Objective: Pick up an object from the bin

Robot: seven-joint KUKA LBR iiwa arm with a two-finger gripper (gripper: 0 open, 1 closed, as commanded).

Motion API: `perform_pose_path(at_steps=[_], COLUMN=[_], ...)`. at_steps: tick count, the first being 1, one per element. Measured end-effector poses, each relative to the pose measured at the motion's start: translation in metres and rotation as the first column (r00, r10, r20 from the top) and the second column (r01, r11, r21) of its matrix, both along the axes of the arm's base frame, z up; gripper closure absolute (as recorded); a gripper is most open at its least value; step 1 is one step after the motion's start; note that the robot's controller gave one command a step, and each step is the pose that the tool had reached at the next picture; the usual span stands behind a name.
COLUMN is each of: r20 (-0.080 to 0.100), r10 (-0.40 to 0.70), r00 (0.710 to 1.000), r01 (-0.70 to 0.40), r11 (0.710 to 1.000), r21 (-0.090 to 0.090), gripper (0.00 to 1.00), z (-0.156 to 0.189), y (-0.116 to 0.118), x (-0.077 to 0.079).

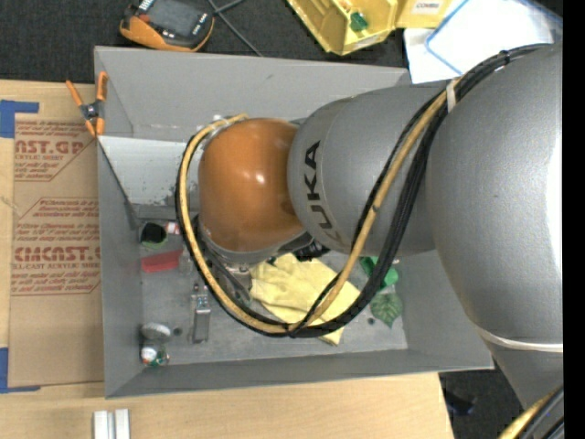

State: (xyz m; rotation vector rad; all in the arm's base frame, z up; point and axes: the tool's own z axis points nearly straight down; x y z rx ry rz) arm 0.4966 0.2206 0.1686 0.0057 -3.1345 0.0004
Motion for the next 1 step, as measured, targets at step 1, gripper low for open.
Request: perform_pose_path(at_steps=[1], r20=[0.007], r10=[-0.002], r00=[1.0], r01=[0.002], r11=[1.0], r21=[0.002], gripper=[0.0], z=[0.0046], y=[-0.0013], x=[0.0022])
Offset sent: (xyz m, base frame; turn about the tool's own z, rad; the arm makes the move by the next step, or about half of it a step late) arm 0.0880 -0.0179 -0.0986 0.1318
